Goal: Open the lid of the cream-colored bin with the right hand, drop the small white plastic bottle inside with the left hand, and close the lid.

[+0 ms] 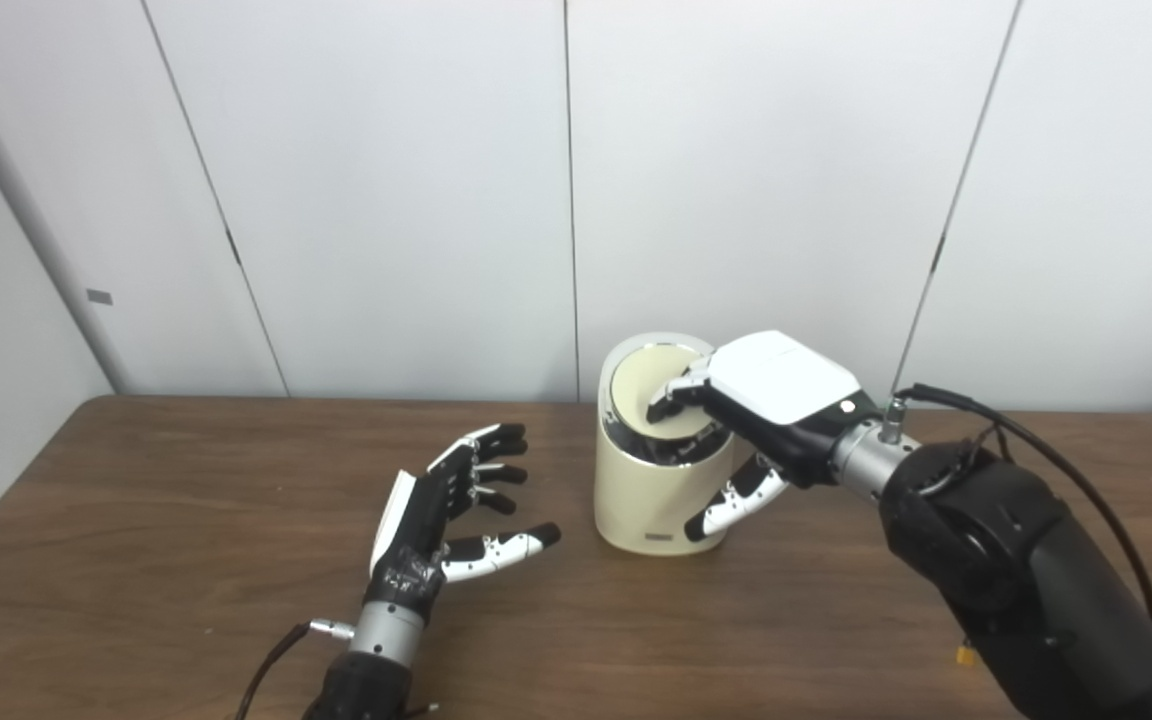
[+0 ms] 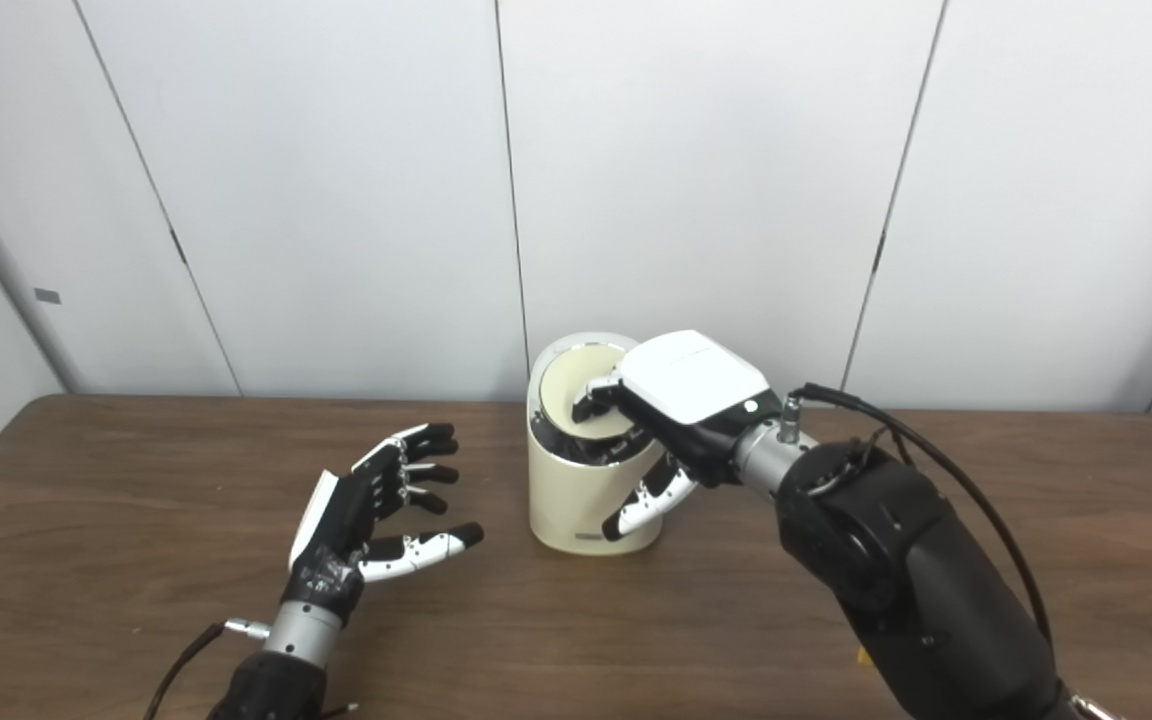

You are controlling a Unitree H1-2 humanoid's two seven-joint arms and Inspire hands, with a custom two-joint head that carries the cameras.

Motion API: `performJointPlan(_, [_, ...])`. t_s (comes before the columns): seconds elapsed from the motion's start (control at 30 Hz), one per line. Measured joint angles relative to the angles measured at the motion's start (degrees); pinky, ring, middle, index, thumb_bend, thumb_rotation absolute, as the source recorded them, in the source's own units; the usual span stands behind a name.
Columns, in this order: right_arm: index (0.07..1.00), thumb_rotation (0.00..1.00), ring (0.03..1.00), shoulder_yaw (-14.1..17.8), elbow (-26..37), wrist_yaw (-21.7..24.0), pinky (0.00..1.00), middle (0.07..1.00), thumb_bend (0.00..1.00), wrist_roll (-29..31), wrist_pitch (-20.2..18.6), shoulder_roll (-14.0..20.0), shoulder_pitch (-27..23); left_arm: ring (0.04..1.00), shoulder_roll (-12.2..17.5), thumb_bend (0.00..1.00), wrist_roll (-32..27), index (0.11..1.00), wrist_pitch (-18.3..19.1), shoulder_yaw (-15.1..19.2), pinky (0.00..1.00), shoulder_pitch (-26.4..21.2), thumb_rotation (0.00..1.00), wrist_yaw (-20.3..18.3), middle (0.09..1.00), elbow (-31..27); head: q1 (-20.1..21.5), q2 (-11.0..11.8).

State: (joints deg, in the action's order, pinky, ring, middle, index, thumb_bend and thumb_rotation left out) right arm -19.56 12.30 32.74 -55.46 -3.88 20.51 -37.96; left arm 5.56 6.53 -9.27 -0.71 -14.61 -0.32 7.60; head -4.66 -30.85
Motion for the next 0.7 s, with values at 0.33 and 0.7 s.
performJointPlan(0.33, [0.712,0.35,0.825,4.3,-0.7,-11.3,0.81,0.725,0.61,-1.8,-0.6,-1.9,1.7,0.695,0.0,0.74,-0.2,0.796,0.0,0.0,0.56,0.0,0.00,-0.2,0.775,0.0,0.1,0.0])
performJointPlan(0.7, [0.791,0.26,0.729,8.7,-2.3,-18.0,0.56,0.781,0.68,3.4,-0.8,-3.4,4.9,0.699,0.0,0.72,-0.2,0.798,0.0,-0.1,0.56,0.0,0.00,-0.4,0.780,0.0,0.8,0.9])
